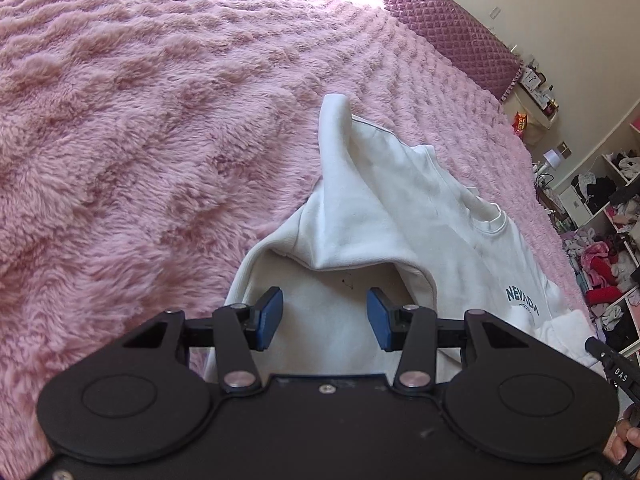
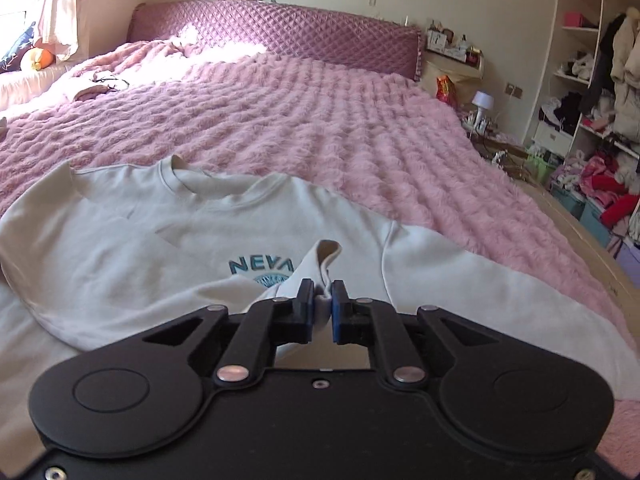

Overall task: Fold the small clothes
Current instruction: 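Grasp the other sleeve cuff with the right gripper and lift it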

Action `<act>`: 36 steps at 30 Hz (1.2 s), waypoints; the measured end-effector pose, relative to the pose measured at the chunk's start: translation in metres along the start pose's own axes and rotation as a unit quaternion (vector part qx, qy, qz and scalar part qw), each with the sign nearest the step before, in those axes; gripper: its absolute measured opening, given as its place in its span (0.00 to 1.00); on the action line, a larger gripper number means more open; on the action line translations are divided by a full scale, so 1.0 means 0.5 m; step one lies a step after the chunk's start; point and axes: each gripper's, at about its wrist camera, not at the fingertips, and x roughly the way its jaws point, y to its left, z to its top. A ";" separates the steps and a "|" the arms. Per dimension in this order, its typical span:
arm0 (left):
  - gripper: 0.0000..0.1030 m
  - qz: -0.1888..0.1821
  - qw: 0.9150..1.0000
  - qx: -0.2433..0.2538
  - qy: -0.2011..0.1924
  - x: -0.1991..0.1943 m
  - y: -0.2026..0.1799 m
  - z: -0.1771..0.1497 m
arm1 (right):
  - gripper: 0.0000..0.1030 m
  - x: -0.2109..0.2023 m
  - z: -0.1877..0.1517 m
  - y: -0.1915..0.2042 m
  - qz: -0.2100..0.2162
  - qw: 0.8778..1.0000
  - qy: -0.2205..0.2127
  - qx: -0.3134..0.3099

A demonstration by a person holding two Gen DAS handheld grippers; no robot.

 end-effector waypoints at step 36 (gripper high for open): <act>0.01 -0.072 0.924 -0.346 -0.146 -0.012 0.121 -0.003 | 0.05 -0.016 -0.022 -0.014 0.006 0.997 -0.019 0.078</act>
